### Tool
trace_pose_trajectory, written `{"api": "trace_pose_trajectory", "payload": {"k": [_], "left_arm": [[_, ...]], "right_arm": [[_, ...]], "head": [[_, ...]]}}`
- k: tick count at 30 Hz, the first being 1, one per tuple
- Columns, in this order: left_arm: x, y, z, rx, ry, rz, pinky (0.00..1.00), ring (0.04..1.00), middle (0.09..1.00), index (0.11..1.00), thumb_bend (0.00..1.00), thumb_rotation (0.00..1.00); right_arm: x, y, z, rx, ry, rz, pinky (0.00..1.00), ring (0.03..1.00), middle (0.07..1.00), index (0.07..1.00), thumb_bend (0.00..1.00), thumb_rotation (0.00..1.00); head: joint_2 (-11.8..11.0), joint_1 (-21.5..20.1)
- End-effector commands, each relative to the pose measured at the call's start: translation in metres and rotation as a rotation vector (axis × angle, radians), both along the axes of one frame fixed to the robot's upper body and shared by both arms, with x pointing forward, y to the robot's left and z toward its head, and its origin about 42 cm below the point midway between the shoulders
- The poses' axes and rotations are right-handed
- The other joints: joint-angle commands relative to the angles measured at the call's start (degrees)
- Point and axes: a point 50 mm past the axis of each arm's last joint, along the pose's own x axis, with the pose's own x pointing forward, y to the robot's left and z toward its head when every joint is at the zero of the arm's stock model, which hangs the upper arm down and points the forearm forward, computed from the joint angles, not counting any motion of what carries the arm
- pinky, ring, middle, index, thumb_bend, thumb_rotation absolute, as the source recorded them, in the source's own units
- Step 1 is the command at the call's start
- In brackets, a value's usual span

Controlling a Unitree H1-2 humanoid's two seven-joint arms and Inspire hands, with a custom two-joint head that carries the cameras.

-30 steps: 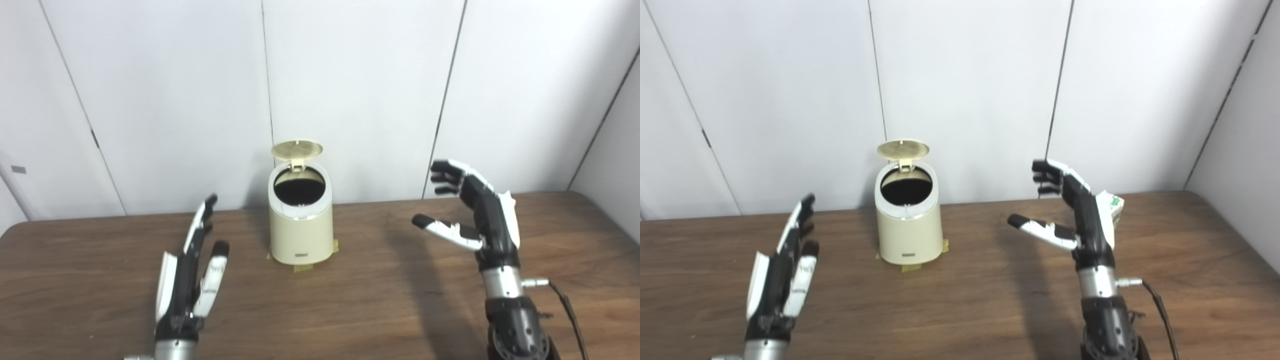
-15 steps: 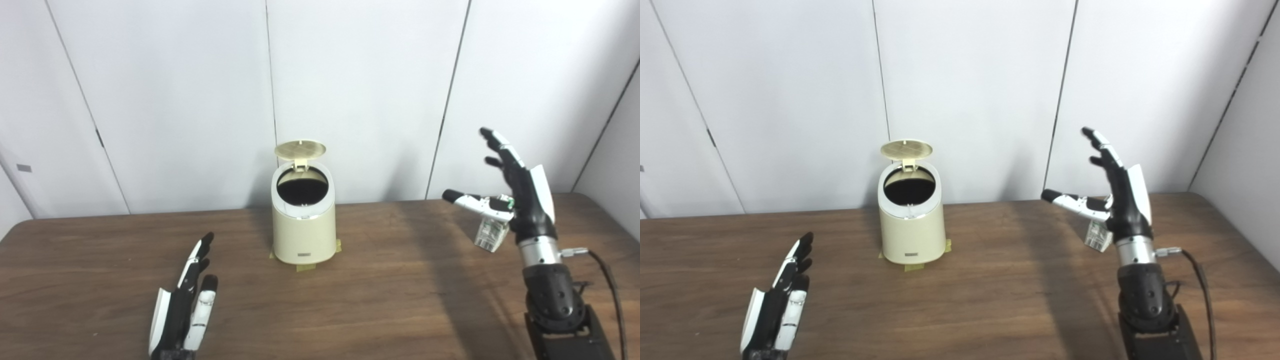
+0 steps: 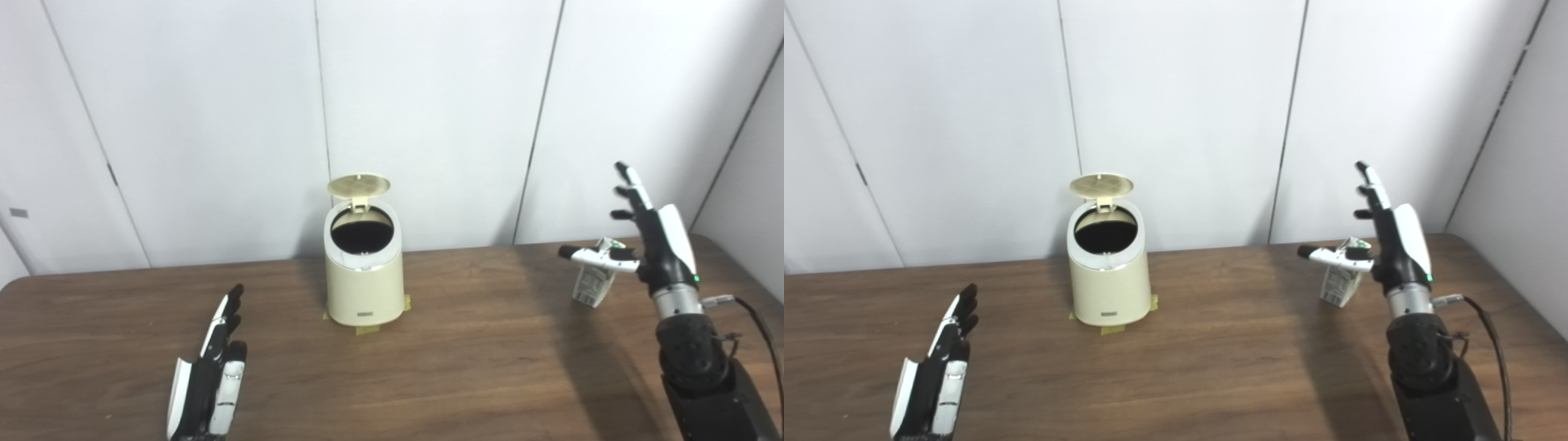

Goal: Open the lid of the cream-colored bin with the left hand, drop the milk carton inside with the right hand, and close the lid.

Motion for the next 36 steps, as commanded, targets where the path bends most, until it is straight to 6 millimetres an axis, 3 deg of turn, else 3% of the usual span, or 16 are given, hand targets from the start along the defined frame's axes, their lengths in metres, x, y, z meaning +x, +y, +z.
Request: {"api": "trace_pose_trajectory", "payload": {"k": [1,6,16,24,32,36], "left_arm": [[-0.010,0.016,-0.013,0.058,0.036,0.011,0.96,0.983,0.984,0.966,0.49,1.00],[-0.011,0.022,-0.013,0.033,0.049,-0.010,1.00,0.999,0.997,0.980,0.50,1.00],[-0.012,0.029,-0.010,0.044,0.031,-0.012,1.00,1.000,0.992,0.972,0.48,1.00],[-0.011,0.032,-0.011,0.057,0.040,-0.014,1.00,1.000,0.994,0.974,0.49,1.00],[-0.012,0.029,-0.012,0.051,0.041,-0.018,1.00,1.000,0.992,0.971,0.46,1.00],[-0.012,0.028,-0.013,0.054,0.037,-0.021,1.00,0.993,0.985,0.964,0.43,1.00]], "right_arm": [[0.005,-0.008,0.024,-0.057,-0.070,-0.029,0.74,0.907,0.959,0.954,0.98,0.22],[0.006,-0.006,0.015,-0.031,-0.034,-0.061,0.81,0.939,0.982,0.952,0.98,0.22],[0.005,-0.007,0.001,-0.092,-0.008,-0.091,0.76,0.918,0.979,0.971,0.99,0.28],[0.010,-0.016,-0.004,-0.163,-0.010,-0.113,0.79,0.919,0.965,0.971,0.99,0.24],[0.020,-0.028,-0.008,-0.214,0.007,-0.139,0.71,0.859,0.947,0.946,1.00,0.23],[0.023,-0.034,-0.013,-0.248,-0.034,-0.152,0.79,0.929,0.950,0.944,1.00,0.21]], "head": [[0.02,-1.83],[0.12,-3.25],[0.01,-4.47],[-0.22,-5.07],[-0.39,-4.85],[-0.32,-4.94]]}}
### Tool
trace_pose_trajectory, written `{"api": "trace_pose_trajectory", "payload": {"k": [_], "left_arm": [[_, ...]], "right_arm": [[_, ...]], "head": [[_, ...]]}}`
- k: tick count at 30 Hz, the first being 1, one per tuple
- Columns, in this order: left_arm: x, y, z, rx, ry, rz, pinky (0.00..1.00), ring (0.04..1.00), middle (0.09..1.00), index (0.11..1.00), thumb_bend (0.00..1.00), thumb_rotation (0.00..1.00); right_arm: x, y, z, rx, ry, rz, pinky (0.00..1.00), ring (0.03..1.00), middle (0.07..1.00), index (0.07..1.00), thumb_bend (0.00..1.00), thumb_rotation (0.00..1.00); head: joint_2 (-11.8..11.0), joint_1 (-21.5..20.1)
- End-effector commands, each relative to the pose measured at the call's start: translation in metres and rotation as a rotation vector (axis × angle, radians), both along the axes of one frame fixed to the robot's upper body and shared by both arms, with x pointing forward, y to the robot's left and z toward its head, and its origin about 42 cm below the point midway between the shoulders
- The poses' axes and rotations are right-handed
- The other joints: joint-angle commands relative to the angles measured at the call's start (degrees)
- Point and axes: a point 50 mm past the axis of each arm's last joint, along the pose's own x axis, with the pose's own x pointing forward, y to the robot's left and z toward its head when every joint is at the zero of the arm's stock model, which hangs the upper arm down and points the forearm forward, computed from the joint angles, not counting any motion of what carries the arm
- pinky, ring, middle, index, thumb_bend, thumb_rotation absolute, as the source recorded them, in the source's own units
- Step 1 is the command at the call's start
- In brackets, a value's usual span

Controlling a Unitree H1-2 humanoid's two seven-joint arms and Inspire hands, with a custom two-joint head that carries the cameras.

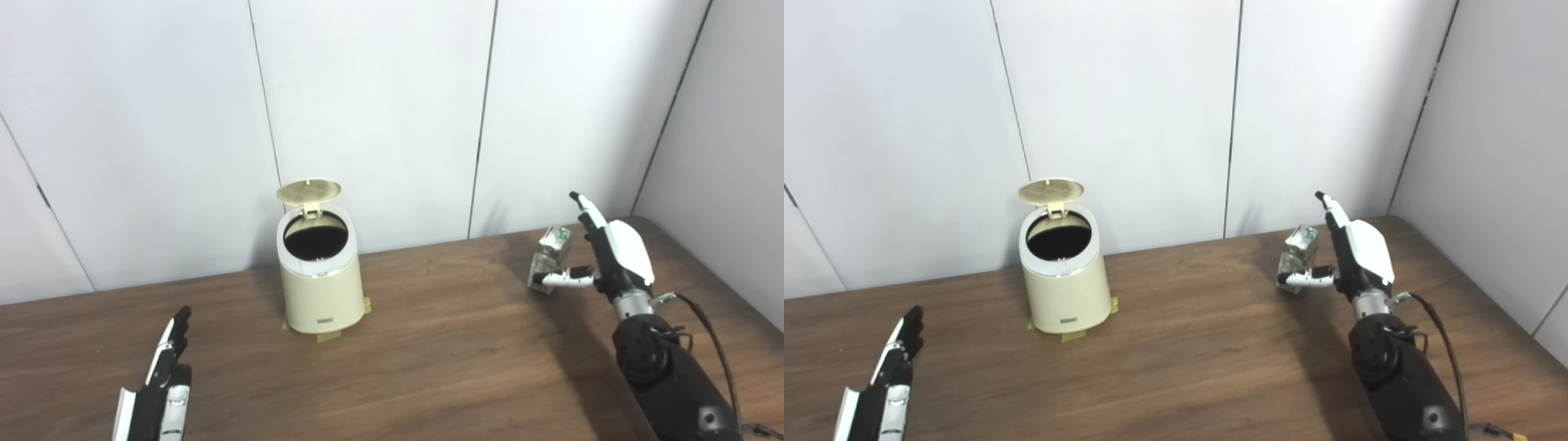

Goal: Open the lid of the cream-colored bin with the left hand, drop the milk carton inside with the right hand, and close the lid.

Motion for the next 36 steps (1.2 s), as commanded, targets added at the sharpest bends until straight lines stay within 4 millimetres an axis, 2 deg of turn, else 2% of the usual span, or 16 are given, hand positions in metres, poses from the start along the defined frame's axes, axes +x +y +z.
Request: {"api": "trace_pose_trajectory", "payload": {"k": [1,5,12,17,20,23,28,32,36], "left_arm": [[-0.008,0.010,-0.011,0.053,0.014,0.003,1.00,0.994,0.985,0.963,0.43,1.00],[-0.009,0.010,-0.012,0.053,0.015,0.000,1.00,0.992,0.984,0.963,0.44,1.00],[-0.009,0.011,-0.012,0.057,0.017,0.002,1.00,0.992,0.983,0.960,0.43,0.98],[-0.010,0.011,-0.011,0.069,0.016,-0.003,0.98,0.982,0.974,0.949,0.44,0.96],[-0.011,0.010,-0.010,0.067,-0.005,-0.012,0.97,0.970,0.962,0.933,0.42,0.93],[-0.012,0.010,-0.009,0.062,-0.014,-0.019,0.96,0.965,0.958,0.931,0.41,0.92],[-0.012,0.010,-0.009,0.045,-0.013,-0.021,0.95,0.960,0.952,0.922,0.40,0.89],[-0.013,0.010,-0.007,0.066,-0.014,-0.025,0.95,0.963,0.955,0.924,0.40,0.89],[-0.013,0.010,-0.006,0.073,-0.020,-0.017,0.93,0.950,0.942,0.912,0.39,0.89]], "right_arm": [[0.013,-0.008,0.035,-0.042,-0.144,0.019,0.79,0.928,0.954,0.952,1.00,0.23],[0.015,-0.012,0.031,-0.018,-0.163,0.020,0.76,0.915,0.964,0.966,1.00,0.24],[0.021,-0.004,0.031,0.046,-0.120,0.008,0.76,0.892,0.950,0.947,0.99,0.24],[0.032,-0.003,0.025,0.207,-0.053,-0.033,0.69,0.842,0.914,0.914,0.98,0.23],[0.040,-0.005,0.020,0.300,-0.033,-0.046,0.74,0.845,0.886,0.879,0.95,0.24],[0.046,-0.008,0.015,0.377,-0.037,-0.040,0.77,0.857,0.880,0.865,0.99,0.29],[0.054,-0.012,0.012,0.494,-0.039,-0.014,0.76,0.840,0.868,0.876,1.00,0.40],[0.058,-0.014,0.010,0.560,-0.041,0.005,0.72,0.808,0.852,0.884,1.00,0.44],[0.060,-0.015,0.009,0.576,-0.039,0.012,0.69,0.767,0.817,0.837,1.00,0.43]], "head": [[0.03,0.07],[-0.05,0.04],[-0.08,0.14],[-0.08,0.14],[0.00,0.30],[0.05,0.38],[0.04,0.57],[0.10,0.93],[0.13,0.95]]}}
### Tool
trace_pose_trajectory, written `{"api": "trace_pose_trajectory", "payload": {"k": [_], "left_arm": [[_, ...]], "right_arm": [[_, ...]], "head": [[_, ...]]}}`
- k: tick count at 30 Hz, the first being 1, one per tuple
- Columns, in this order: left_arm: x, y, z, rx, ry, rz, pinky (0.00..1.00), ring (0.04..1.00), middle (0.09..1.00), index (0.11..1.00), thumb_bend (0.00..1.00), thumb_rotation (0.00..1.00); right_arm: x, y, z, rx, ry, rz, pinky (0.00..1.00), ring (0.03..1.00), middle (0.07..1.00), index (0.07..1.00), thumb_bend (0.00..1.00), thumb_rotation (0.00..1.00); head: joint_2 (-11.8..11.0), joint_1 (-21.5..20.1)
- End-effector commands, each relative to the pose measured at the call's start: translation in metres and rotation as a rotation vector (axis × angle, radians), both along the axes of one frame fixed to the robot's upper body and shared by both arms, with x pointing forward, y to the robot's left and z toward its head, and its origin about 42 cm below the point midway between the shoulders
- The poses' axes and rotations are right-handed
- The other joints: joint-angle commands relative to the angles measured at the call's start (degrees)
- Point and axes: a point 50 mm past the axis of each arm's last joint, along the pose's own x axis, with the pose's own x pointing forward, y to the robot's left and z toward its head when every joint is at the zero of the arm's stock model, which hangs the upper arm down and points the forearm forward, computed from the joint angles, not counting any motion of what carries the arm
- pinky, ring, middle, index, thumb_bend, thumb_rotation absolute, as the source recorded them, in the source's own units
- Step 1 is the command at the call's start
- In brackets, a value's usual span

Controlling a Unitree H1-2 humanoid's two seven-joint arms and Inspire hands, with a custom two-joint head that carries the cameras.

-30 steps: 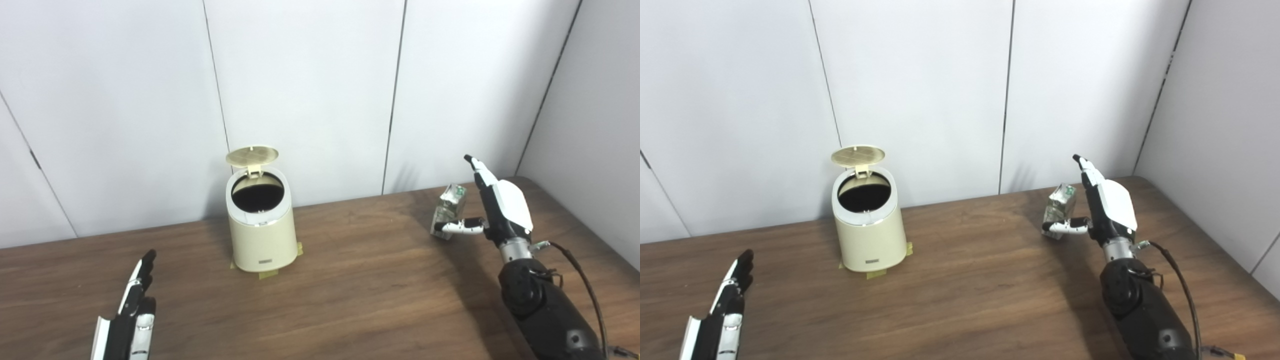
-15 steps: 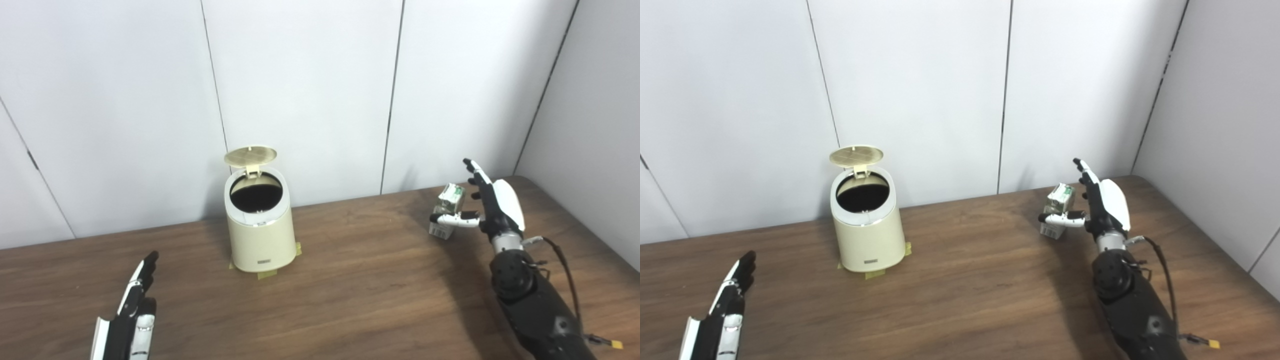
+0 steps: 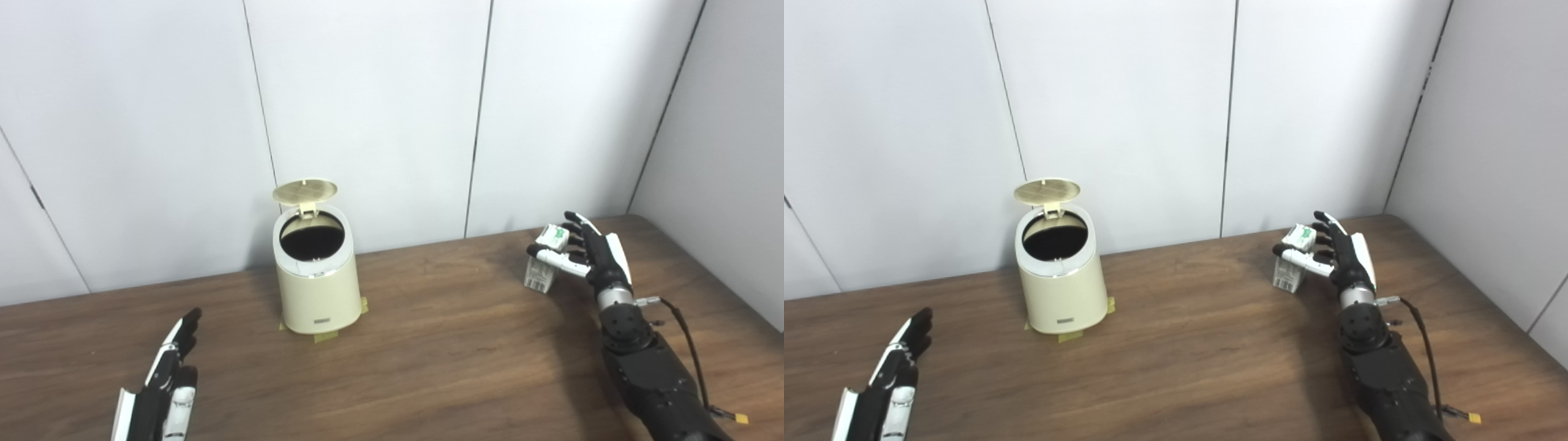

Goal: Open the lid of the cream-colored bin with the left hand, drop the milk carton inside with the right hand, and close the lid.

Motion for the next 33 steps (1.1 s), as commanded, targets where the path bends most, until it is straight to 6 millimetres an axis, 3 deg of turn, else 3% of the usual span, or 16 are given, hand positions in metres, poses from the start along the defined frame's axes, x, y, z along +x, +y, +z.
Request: {"api": "trace_pose_trajectory", "payload": {"k": [1,5,12,14,17,19,21,25,33], "left_arm": [[-0.010,0.011,-0.008,0.060,0.008,0.020,0.93,0.948,0.940,0.911,0.39,0.89],[-0.010,0.012,-0.008,0.051,0.012,0.012,0.95,0.954,0.943,0.913,0.40,0.89],[-0.010,0.011,-0.009,0.040,0.008,0.010,0.94,0.953,0.939,0.909,0.39,0.87],[-0.010,0.011,-0.010,0.043,0.009,0.009,0.94,0.952,0.940,0.910,0.38,0.88],[-0.009,0.011,-0.009,0.050,0.008,0.012,0.94,0.951,0.940,0.911,0.39,0.89],[-0.010,0.011,-0.009,0.051,0.012,0.013,0.94,0.954,0.943,0.913,0.39,0.90],[-0.010,0.011,-0.009,0.047,0.013,0.012,0.95,0.956,0.944,0.914,0.39,0.89],[-0.009,0.012,-0.009,0.046,0.013,0.014,0.95,0.955,0.942,0.911,0.40,0.88],[-0.008,0.012,-0.010,0.052,0.008,0.001,0.95,0.955,0.946,0.913,0.40,0.88]], "right_arm": [[0.018,-0.002,0.037,-0.019,-0.118,0.018,0.68,0.758,0.809,0.826,1.00,0.43],[0.017,-0.005,0.034,-0.016,-0.121,0.011,0.67,0.739,0.785,0.802,1.00,0.43],[0.011,-0.008,0.028,0.035,-0.195,-0.016,0.59,0.652,0.690,0.710,0.98,0.30],[0.009,-0.007,0.027,0.061,-0.218,-0.023,0.52,0.586,0.614,0.614,0.91,0.15],[0.008,-0.007,0.027,0.059,-0.226,-0.027,0.47,0.544,0.578,0.567,0.86,0.07],[0.007,-0.007,0.027,0.046,-0.219,-0.027,0.46,0.531,0.569,0.519,0.66,0.10],[0.006,-0.007,0.028,0.029,-0.211,-0.028,0.46,0.531,0.566,0.495,0.55,0.12],[0.006,-0.009,0.028,-0.019,-0.217,-0.013,0.39,0.465,0.515,0.467,0.53,0.01],[0.004,-0.005,0.029,-0.046,-0.234,0.011,0.37,0.449,0.519,0.460,0.52,0.00]], "head": [[0.05,0.01],[0.11,-0.12],[0.23,0.01],[0.23,0.00],[0.34,0.03],[0.31,0.04],[0.34,-0.04],[0.34,-0.04],[0.37,-0.04]]}}
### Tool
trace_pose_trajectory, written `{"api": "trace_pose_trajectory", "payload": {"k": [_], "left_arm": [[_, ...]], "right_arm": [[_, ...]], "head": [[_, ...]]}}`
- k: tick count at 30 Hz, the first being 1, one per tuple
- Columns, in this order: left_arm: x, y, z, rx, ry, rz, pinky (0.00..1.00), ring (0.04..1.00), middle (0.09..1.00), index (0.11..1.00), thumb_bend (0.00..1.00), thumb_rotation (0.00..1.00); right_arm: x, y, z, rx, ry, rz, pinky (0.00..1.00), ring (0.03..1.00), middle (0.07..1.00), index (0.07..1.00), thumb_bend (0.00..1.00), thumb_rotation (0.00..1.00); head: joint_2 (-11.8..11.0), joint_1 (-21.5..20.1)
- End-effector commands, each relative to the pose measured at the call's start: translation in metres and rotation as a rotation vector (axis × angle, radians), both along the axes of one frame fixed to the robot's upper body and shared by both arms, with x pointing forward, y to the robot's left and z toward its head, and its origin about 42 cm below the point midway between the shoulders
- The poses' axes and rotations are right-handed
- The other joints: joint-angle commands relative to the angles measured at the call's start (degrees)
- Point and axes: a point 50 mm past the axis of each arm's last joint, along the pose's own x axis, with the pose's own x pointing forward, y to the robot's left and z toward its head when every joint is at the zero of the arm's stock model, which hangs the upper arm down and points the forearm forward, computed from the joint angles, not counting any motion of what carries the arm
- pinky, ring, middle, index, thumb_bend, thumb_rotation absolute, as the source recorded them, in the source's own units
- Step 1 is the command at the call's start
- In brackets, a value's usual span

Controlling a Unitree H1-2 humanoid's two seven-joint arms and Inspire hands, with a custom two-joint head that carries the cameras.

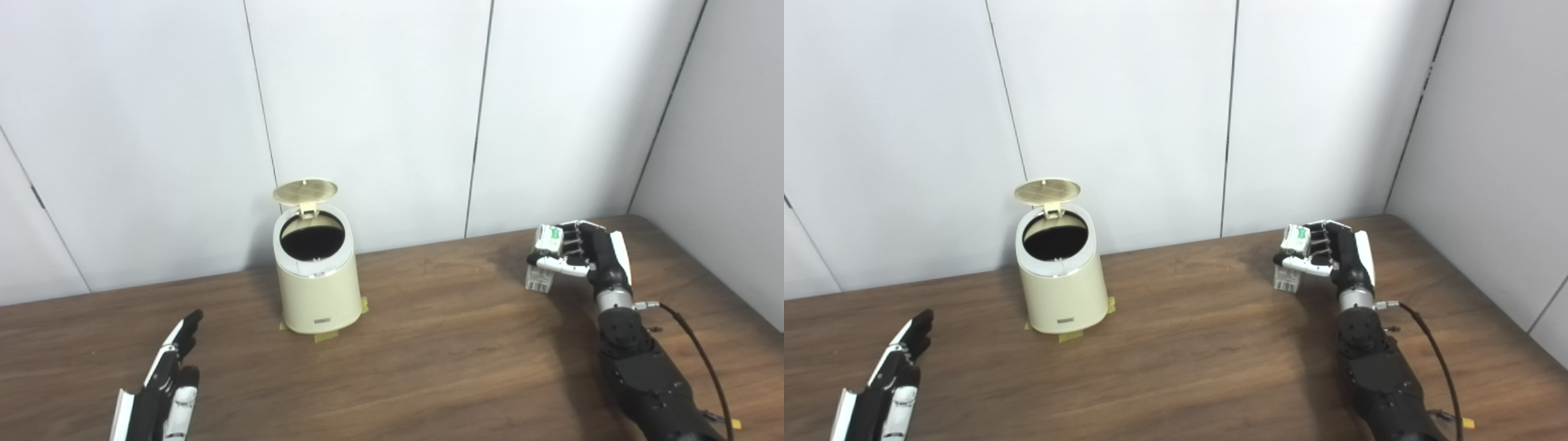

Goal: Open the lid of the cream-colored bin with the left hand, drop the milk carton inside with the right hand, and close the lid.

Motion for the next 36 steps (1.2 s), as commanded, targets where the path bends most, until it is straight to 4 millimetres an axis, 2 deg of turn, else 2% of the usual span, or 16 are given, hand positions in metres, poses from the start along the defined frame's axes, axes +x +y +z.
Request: {"api": "trace_pose_trajectory", "payload": {"k": [1,12,15,17,20,28,32,36], "left_arm": [[-0.008,0.011,-0.010,0.050,0.008,0.004,0.95,0.954,0.944,0.912,0.39,0.88],[-0.006,0.007,-0.013,0.038,0.014,-0.001,0.92,0.942,0.937,0.912,0.39,0.85],[-0.006,0.005,-0.013,0.037,0.014,0.000,0.92,0.946,0.939,0.915,0.38,0.84],[-0.006,0.002,-0.014,0.016,0.019,-0.016,0.94,0.952,0.944,0.923,0.37,0.96],[-0.005,-0.002,-0.015,0.000,0.041,-0.017,0.94,0.954,0.945,0.925,0.36,1.00],[-0.004,-0.010,-0.019,-0.001,0.071,0.029,0.92,0.945,0.948,0.928,0.25,1.00],[-0.001,-0.009,-0.024,-0.005,0.113,0.055,0.90,0.937,0.946,0.926,0.25,1.00],[0.001,-0.010,-0.026,-0.026,0.150,0.069,0.91,0.944,0.956,0.940,0.25,1.00]], "right_arm": [[0.010,-0.007,0.035,-0.056,-0.115,0.017,0.37,0.447,0.515,0.466,0.52,0.00],[0.010,0.011,0.057,-0.075,-0.207,0.051,0.38,0.445,0.495,0.476,0.52,0.00],[0.007,0.024,0.070,-0.085,-0.279,0.108,0.36,0.447,0.487,0.483,0.52,0.00],[0.005,0.032,0.078,-0.092,-0.314,0.146,0.35,0.440,0.478,0.493,0.52,0.00],[0.002,0.043,0.090,-0.081,-0.352,0.187,0.35,0.439,0.475,0.496,0.52,0.00],[-0.013,0.087,0.126,-0.005,-0.430,0.316,0.36,0.442,0.469,0.494,0.52,0.00],[-0.019,0.108,0.140,-0.028,-0.470,0.396,0.38,0.450,0.478,0.487,0.52,0.00],[-0.021,0.124,0.146,0.013,-0.500,0.461,0.40,0.457,0.483,0.481,0.52,0.00]], "head": [[-0.01,0.07],[-0.42,1.16],[-0.42,1.86],[-0.54,2.37],[-0.67,3.24],[-0.82,6.04],[-0.91,6.64],[-1.10,7.10]]}}
